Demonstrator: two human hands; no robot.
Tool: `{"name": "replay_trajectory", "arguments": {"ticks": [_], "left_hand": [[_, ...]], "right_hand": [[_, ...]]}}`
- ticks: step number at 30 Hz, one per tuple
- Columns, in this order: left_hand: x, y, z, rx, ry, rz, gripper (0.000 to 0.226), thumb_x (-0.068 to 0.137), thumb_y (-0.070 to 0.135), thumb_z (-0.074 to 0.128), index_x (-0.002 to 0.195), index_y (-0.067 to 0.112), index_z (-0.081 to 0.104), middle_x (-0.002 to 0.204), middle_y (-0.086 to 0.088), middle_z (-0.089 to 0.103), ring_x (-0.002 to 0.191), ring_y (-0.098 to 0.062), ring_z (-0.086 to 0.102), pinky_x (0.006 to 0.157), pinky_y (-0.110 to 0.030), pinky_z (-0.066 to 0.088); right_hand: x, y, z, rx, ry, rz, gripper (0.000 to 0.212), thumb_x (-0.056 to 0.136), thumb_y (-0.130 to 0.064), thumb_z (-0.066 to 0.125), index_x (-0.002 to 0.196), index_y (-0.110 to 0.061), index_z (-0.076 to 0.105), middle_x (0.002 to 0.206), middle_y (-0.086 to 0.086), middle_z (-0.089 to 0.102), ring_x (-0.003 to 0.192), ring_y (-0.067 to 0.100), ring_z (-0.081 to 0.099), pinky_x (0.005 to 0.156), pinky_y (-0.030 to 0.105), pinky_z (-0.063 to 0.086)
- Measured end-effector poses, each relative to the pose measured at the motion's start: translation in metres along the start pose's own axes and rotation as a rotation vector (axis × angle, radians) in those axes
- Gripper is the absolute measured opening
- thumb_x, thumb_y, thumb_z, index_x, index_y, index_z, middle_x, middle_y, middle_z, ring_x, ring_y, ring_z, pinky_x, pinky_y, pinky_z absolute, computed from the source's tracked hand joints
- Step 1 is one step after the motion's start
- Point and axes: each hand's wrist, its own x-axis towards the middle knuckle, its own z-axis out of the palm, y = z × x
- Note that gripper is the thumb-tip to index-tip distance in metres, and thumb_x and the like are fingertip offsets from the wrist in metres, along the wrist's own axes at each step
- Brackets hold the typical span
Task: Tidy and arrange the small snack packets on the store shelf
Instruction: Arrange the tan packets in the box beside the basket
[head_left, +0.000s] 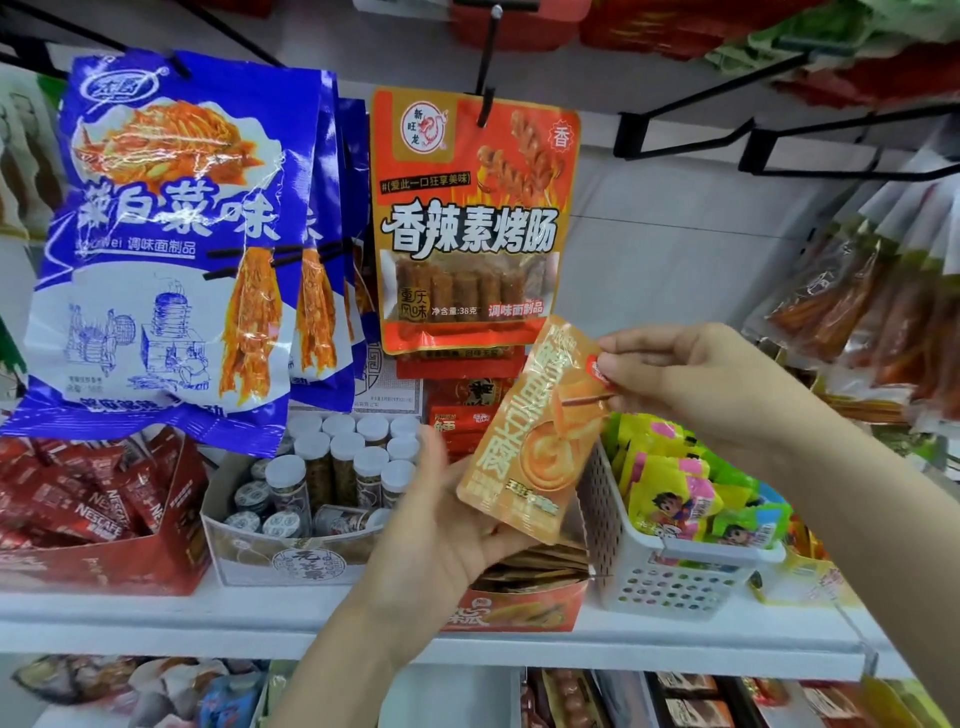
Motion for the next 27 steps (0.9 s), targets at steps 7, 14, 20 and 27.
{"name": "replay_trajectory", "arguments": {"ticks": [7,14,20,27], "left_hand": [[0.0,0.002,0.008,-0.23,-0.025,-0.145,0.041,0.082,0.03,0.076,0.113,0.004,0.072,0.095,-0.014,0.074,0.074,-0.016,0.071,0.063,-0.022,0.058],[0.003,0.004,0.009,0.329,0.337,0.099,0.032,0.074,0.029,0.073,0.103,0.016,0.07,0.094,-0.007,0.077,0.083,-0.02,0.075,0.061,-0.02,0.056],[0.0,0.005,0.01,0.436,0.319,0.166,0.015,0.08,0.027,0.073,0.094,0.022,0.072,0.089,-0.01,0.077,0.081,-0.023,0.075,0.062,-0.022,0.057],[-0.005,0.015,0.007,-0.177,0.02,-0.245,0.078,0.087,0.072,0.038,0.119,0.008,0.069,0.127,-0.025,0.063,0.113,-0.038,0.064,0.095,-0.049,0.054]], "right_hand": [[-0.001,0.016,0.015,0.226,-0.271,-0.106,0.016,0.075,-0.019,0.068,0.088,-0.014,0.077,0.094,0.008,0.073,0.088,0.014,0.069,0.079,0.021,0.056],[-0.006,0.006,0.0,0.045,-0.281,0.106,0.026,0.085,-0.024,0.068,0.105,-0.008,0.073,0.095,0.01,0.076,0.09,0.017,0.074,0.071,0.019,0.057],[-0.005,0.012,0.005,-0.002,-0.124,0.113,0.01,0.083,-0.003,0.07,0.089,-0.01,0.074,0.078,0.007,0.076,0.067,0.011,0.072,0.061,0.016,0.057],[-0.003,0.016,-0.005,0.213,-0.278,0.022,0.03,0.078,-0.011,0.066,0.106,-0.002,0.072,0.105,0.014,0.074,0.097,0.019,0.071,0.081,0.025,0.058]]}}
